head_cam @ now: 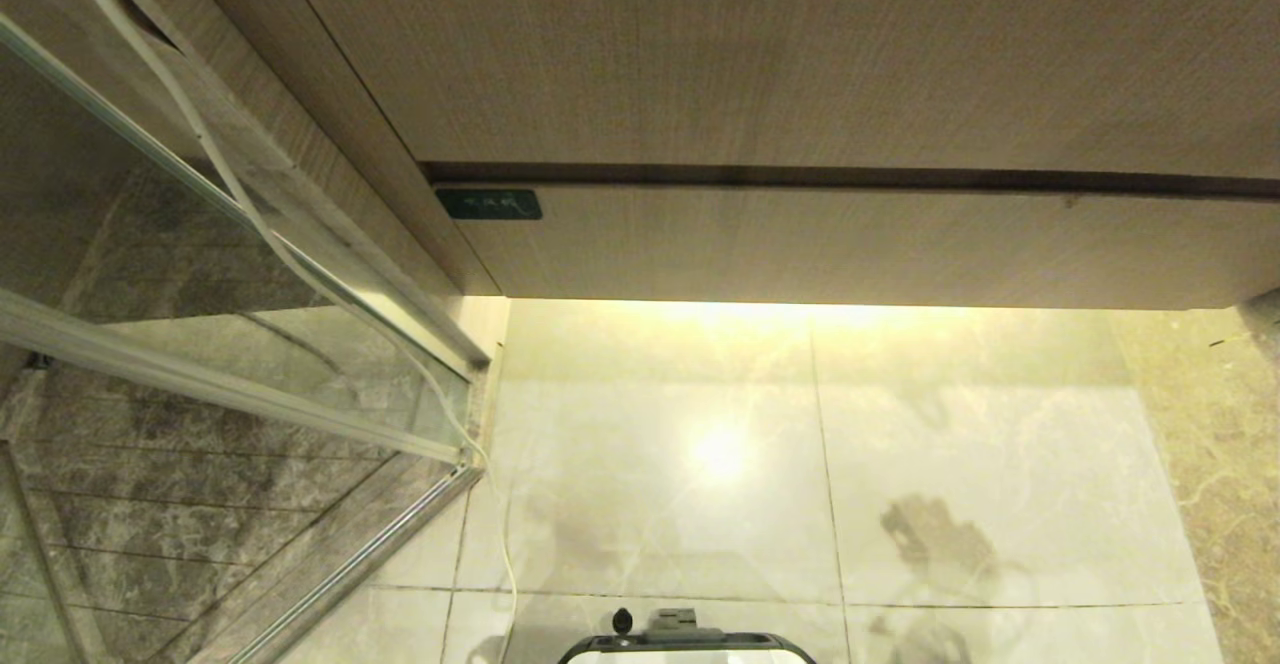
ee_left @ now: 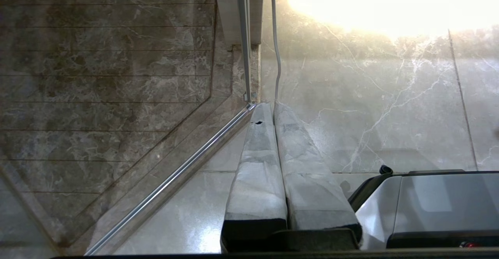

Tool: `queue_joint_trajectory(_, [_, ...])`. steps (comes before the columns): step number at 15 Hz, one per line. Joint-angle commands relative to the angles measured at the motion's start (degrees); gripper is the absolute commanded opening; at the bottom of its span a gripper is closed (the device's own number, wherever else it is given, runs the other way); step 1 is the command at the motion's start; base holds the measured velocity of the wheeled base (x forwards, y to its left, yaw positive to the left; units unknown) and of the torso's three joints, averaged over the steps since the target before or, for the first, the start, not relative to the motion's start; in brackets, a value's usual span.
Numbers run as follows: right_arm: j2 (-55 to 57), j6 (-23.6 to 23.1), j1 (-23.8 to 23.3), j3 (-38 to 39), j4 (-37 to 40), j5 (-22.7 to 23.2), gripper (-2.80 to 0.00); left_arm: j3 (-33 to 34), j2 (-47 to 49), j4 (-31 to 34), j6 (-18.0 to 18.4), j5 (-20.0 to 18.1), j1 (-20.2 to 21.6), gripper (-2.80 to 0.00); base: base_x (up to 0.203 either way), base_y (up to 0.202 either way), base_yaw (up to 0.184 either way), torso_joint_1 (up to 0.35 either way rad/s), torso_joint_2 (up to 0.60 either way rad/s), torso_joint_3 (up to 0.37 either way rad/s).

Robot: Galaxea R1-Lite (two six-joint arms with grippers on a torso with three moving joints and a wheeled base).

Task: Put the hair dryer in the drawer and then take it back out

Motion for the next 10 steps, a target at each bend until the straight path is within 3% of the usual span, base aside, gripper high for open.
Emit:
queue_joint_trajectory(1, [-12.07,8.16,7.15,3.31,4.76,-3.10,-2.80,0.09,-0.02,-0.01,-0.01,0.00,0.02,-2.80,0.000,0.000,0.000,0.000,0.00,0.000])
queue_joint_trajectory(3, [-19.28,13.98,13.08,6.07,9.22,-5.87,-2.80,0.09,-0.11,-0.01,-0.01,0.00,0.02,-2.80,0.000,0.000,0.000,0.000,0.00,0.000])
queue_joint_trajectory(6, [-38.74,22.83,25.54,12.13,12.24,-10.77,-2.80,0.01,-0.02,-0.01,-0.01,0.00,0.02,-2.80,0.000,0.000,0.000,0.000,0.00,0.000])
queue_joint_trajectory(8, [-50.65,26.24,32.77,19.34,12.62,-15.89,-2.80,0.00,-0.02,-0.01,-0.01,0.00,0.02,-2.80,0.000,0.000,0.000,0.000,0.00,0.000])
queue_joint_trajectory(10, [-60.07,27.58,36.09,28.81,8.91,-20.58,-2.80,0.09,-0.02,-0.01,-0.01,0.00,0.02,-2.80,0.000,0.000,0.000,0.000,0.00,0.000])
